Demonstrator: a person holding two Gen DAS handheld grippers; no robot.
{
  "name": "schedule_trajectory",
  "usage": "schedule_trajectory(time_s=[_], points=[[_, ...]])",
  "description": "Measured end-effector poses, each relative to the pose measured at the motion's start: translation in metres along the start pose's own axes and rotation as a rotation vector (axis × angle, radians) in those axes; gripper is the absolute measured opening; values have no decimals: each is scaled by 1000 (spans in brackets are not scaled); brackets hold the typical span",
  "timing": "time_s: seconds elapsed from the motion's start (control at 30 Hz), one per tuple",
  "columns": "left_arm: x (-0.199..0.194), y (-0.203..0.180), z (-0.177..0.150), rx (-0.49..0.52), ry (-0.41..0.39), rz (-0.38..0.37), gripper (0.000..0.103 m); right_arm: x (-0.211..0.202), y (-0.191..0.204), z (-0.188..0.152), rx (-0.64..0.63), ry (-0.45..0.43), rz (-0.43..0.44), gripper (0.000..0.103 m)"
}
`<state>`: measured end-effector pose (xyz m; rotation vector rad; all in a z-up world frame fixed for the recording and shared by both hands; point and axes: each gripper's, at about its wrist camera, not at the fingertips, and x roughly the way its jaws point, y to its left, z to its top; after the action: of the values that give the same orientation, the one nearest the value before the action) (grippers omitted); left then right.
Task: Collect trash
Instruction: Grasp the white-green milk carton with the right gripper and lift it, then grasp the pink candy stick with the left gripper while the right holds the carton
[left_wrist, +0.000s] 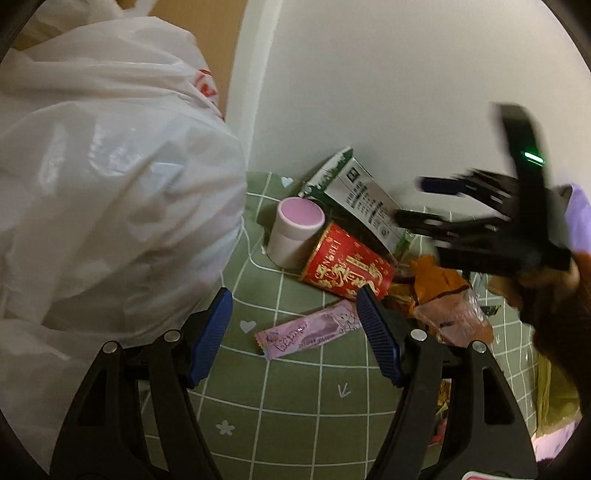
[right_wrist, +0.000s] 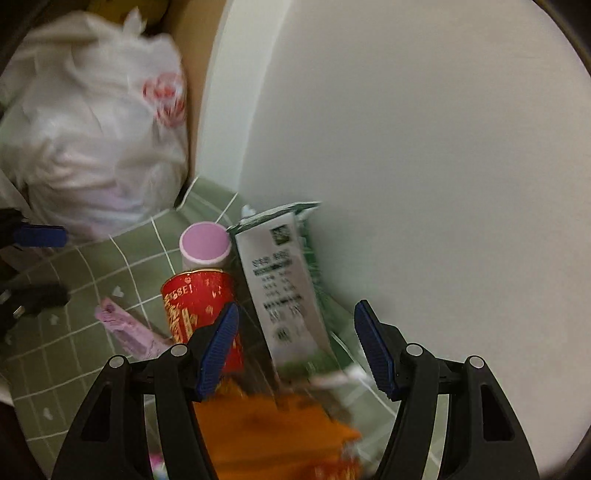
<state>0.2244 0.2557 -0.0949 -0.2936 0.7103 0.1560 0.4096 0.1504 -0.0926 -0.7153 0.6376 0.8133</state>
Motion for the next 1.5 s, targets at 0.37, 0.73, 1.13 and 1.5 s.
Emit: schedule_trajectory(time_s=[0.37, 0.73, 1.13, 1.5], points=[[9, 1, 1, 2, 15, -48, 66, 57, 10, 18, -29, 107, 13, 52], [55, -22, 6, 56, 111, -117, 66, -91, -56, -17, 313, -141, -75, 51], [103, -5, -7, -14, 242, -47, 66, -192, -89, -142, 668, -76, -197, 51], [58, -53, -52, 83, 350, -288, 66, -203, -57, -217, 830, -39, -202, 51]])
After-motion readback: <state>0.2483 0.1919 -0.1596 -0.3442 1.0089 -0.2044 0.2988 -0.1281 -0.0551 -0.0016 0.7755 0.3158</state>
